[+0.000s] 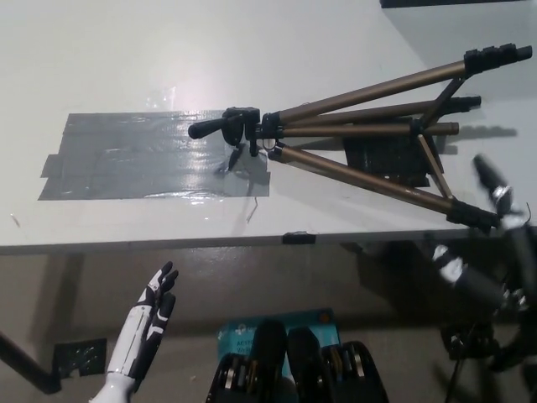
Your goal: A tripod is kept on the middle of the desk infront of the robot and the robot grabs one of its legs to pick it up and hands it to a person
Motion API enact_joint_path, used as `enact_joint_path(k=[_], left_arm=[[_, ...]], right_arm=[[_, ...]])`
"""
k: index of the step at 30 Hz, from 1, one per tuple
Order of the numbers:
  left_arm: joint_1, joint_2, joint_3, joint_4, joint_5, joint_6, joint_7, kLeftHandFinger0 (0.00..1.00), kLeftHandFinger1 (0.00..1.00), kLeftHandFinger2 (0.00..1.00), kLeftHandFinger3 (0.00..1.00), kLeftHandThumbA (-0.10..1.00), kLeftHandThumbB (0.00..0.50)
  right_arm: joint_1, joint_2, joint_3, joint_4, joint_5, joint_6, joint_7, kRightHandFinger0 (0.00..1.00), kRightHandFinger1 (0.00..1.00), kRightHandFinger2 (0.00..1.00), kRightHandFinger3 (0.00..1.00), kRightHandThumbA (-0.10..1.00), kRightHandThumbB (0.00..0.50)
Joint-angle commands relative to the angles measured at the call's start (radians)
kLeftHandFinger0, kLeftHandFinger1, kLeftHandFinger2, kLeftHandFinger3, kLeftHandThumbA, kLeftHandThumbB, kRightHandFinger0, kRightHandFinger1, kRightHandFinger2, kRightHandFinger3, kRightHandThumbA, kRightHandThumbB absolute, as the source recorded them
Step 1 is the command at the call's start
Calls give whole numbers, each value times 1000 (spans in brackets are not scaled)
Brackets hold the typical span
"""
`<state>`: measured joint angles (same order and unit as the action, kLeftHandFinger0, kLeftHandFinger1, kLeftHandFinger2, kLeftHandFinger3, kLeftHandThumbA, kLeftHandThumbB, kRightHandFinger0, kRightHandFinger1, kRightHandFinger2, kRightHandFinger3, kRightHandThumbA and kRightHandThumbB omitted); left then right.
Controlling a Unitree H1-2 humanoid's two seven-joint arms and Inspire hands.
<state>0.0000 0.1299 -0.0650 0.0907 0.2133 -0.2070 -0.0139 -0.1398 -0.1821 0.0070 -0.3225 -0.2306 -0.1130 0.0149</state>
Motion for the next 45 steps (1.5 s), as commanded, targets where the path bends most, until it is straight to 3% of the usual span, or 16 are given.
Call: enact_joint_path(k=[1, 5, 13, 17, 22, 40, 45], left_arm=[[2, 12, 0, -19, 18, -52, 16, 1000, 1000, 1000, 1000, 1000, 175], [19, 12, 2, -36, 1, -47, 7, 1000, 1000, 1000, 1000, 1000, 182], [17, 7, -4, -31, 4, -49, 5, 1000, 1000, 1000, 1000, 1000, 183], [45, 8, -9, -54, 6, -36, -2, 1000, 1000, 1000, 1000, 1000, 159], [32, -2, -22, -46, 9, -38, -8, 1000, 1000, 1000, 1000, 1000, 172], [-20, 16, -29, -60, 13, 3, -30, 1000, 1000, 1000, 1000, 1000, 141], [-22, 16, -30, -58, 9, 1, -30, 1000, 1000, 1000, 1000, 1000, 137]], right_arm=[[-181, -89, -4, -82, -270, 74, 31, 1000, 1000, 1000, 1000, 726, 251], [-351, -152, 60, 19, -390, 163, 100, 1000, 1000, 1000, 1000, 900, 347], [-602, -202, 191, 257, -581, 245, 145, 1000, 1000, 1000, 1000, 964, 434], [-690, -204, 268, 382, -651, 261, 149, 1000, 1000, 1000, 1000, 1000, 451], [-801, -217, 342, 540, -692, 282, 157, 1000, 1000, 1000, 1000, 1000, 480], [-1013, -152, 539, 1088, -729, 251, -5, 1000, 1000, 1000, 1000, 1000, 500], [-1034, -147, 542, 1194, -687, 212, 29, 1000, 1000, 1000, 1000, 920, 500]])
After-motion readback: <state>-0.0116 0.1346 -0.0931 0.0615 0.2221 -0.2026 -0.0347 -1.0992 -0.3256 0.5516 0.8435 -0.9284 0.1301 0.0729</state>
